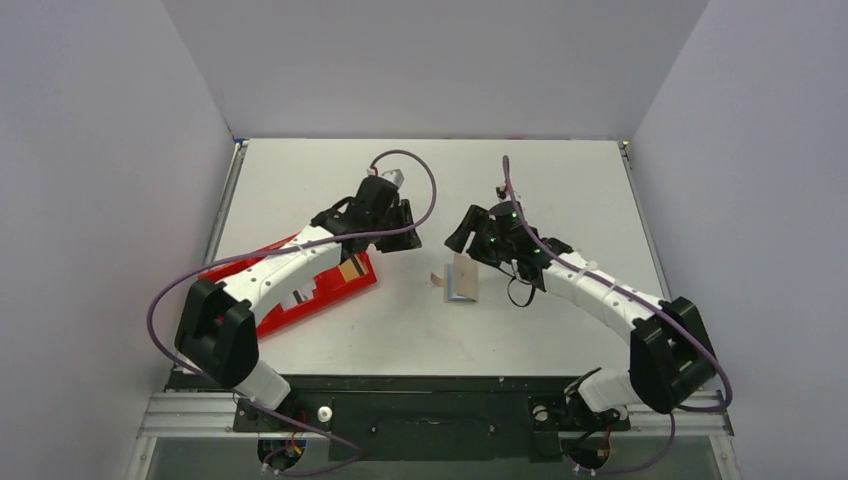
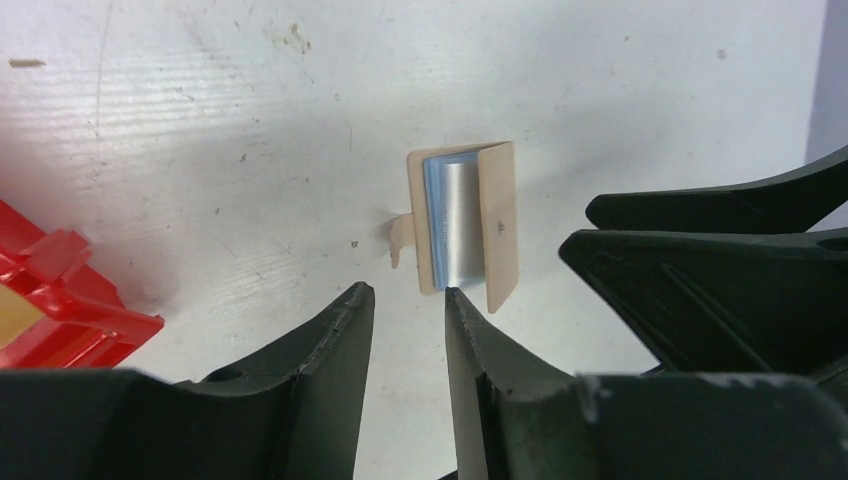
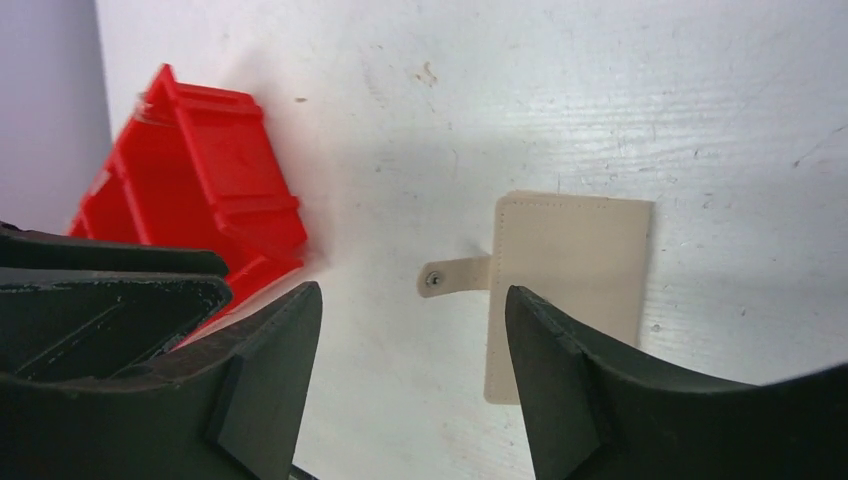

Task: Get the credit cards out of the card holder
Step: Reset both arms

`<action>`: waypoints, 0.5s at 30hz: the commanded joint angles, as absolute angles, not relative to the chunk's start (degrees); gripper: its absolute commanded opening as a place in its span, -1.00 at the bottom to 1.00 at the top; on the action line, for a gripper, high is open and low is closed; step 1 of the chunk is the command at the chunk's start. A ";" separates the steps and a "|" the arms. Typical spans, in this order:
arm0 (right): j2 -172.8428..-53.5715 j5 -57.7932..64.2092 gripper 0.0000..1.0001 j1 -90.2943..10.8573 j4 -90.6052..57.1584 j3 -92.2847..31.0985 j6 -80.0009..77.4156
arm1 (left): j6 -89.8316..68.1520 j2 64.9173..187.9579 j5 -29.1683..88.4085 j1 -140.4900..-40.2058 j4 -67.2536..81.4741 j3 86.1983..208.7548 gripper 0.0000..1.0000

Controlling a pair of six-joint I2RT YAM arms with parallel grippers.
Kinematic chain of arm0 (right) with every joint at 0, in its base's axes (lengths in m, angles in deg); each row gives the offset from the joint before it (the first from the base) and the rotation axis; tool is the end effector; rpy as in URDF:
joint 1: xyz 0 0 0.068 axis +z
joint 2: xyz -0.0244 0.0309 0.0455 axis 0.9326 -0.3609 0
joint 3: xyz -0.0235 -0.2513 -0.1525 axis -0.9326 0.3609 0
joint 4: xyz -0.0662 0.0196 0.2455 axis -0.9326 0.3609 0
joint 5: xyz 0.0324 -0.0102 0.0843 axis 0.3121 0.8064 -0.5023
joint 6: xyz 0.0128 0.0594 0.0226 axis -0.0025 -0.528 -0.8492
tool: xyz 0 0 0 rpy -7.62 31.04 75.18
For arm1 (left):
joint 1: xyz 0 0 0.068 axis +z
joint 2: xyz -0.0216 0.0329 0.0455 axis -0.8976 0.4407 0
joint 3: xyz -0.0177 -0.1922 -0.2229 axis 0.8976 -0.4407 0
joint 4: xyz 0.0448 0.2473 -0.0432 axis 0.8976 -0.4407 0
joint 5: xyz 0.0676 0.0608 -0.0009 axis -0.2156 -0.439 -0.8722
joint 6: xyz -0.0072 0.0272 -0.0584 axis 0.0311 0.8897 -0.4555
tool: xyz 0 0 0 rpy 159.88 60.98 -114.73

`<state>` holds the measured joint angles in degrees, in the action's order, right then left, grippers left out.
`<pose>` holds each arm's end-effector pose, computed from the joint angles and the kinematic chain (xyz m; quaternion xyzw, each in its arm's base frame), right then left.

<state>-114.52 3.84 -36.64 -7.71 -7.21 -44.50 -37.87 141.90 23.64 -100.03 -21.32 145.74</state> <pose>0.2620 0.1723 0.2506 0.1143 0.8968 0.3203 0.2829 0.2843 -0.2105 0.2825 -0.0124 0.9294 -0.2384 0.2814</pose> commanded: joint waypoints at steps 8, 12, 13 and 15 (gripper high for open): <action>-95.20 15.12 0.37 -38.04 -2.07 -8.88 -39.31 | -32.52 126.84 23.30 -96.16 -23.40 150.20 -0.15; -89.73 18.11 0.41 -38.24 -1.19 -7.99 -38.08 | -32.16 121.95 21.95 -94.54 -23.44 148.49 -0.08; -88.27 18.88 0.41 -38.32 -1.08 -7.80 -37.77 | -32.10 121.17 21.07 -94.04 -23.57 147.77 -0.07; -86.62 19.72 0.43 -38.34 -0.96 -7.19 -37.54 | -31.86 119.41 19.98 -93.26 -23.56 146.65 -0.04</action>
